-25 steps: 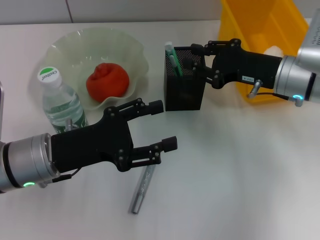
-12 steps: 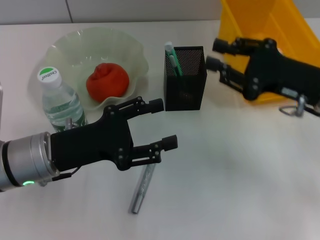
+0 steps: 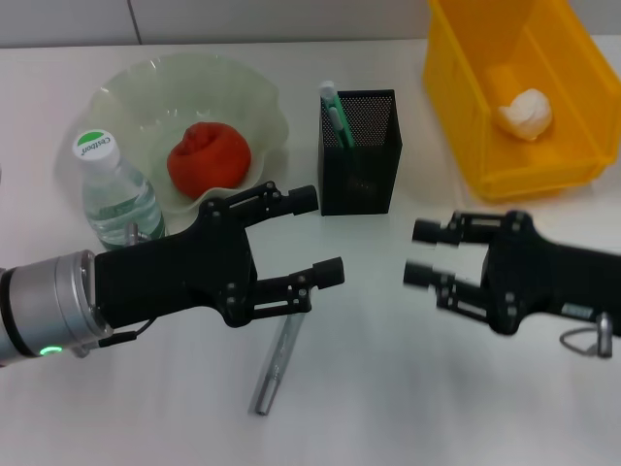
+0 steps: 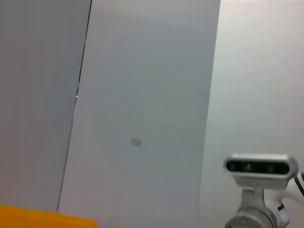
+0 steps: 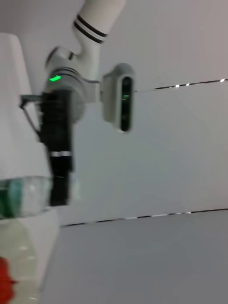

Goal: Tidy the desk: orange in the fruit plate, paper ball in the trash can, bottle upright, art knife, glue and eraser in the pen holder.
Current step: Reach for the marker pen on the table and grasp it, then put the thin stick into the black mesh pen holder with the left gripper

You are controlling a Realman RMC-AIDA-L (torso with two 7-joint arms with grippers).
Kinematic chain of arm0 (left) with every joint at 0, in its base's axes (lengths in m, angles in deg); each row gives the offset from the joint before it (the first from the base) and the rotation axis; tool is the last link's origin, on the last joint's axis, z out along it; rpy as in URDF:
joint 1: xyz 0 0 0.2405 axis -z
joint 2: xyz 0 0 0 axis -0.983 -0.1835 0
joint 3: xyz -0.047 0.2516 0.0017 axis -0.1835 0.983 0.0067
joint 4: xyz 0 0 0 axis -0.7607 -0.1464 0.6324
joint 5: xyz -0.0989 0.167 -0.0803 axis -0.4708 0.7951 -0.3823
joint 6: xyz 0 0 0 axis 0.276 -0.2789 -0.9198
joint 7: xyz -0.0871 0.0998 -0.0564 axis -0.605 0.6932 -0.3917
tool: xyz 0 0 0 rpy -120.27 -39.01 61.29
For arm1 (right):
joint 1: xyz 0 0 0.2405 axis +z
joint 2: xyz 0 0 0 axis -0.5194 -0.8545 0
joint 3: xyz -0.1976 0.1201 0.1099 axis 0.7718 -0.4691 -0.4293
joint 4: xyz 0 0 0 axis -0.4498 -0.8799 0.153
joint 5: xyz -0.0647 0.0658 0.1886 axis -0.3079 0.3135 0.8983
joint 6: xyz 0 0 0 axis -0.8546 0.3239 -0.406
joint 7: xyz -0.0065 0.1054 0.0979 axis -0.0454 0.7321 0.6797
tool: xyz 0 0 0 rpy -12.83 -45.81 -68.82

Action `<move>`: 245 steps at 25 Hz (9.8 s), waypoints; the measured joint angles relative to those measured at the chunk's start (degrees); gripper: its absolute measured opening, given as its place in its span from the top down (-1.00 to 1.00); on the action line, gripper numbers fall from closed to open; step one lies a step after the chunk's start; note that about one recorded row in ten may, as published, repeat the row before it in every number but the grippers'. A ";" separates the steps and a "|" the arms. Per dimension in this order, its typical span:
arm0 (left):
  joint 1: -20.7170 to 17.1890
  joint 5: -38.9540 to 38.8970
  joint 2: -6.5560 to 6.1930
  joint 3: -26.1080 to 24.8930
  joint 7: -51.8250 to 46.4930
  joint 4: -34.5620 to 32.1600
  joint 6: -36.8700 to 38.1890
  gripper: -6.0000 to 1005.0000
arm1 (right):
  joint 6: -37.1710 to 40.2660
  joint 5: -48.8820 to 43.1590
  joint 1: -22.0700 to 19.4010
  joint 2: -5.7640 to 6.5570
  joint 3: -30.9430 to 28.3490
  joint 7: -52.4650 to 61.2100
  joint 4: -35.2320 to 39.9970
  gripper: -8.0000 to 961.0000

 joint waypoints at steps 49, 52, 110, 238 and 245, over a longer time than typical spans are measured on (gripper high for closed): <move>8.80 58.35 0.33 12.44 -94.45 -70.51 0.64 -0.59 | -4.73 -0.91 1.68 -0.36 0.14 -12.65 -13.84 -0.39; 8.80 58.35 0.33 12.44 -94.45 -70.51 0.64 -0.59 | -5.06 0.33 1.96 -0.36 0.06 -12.87 -13.90 -0.39; 20.83 63.82 0.54 31.36 -105.15 -43.98 -10.75 -0.47 | -7.86 3.50 0.39 0.08 0.13 -17.09 -17.07 -0.39; 22.84 64.25 0.54 34.11 -101.40 -34.36 -18.14 0.60 | -9.12 3.51 0.39 0.08 0.13 -16.50 -17.95 -0.39; 22.84 64.19 0.54 34.58 -100.97 -34.32 -18.24 0.65 | -9.12 3.51 0.39 0.08 0.13 -16.47 -18.19 -0.40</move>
